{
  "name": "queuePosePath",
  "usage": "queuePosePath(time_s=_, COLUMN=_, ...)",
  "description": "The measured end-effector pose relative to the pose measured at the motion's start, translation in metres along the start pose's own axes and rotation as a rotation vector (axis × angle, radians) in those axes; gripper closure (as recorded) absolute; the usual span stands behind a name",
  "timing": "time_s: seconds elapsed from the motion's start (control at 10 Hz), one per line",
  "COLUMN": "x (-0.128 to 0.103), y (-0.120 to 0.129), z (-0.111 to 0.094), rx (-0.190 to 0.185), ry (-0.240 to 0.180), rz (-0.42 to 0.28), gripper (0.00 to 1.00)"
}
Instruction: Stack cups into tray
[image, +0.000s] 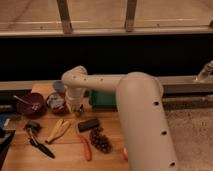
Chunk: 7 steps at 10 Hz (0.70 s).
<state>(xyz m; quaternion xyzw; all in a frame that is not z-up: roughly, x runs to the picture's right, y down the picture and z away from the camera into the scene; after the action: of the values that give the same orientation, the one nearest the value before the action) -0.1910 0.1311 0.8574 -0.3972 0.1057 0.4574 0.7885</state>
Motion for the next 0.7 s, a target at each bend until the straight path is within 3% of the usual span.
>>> queuePosePath(time_s=0.1, x=0.001, y=0.000, z=-0.001, rx=0.002, ry=-0.007, rz=0.000, gripper=0.99)
queuePosePath(time_s=0.3, x=0.002, y=0.005, z=-0.012, rx=0.006, ry=-0.035, rz=-0.005, gripper=1.00)
queuePosePath(time_s=0.7, x=0.006, y=0.016, z=-0.066, rx=0.040, ry=-0.132, rz=-0.031, gripper=1.00)
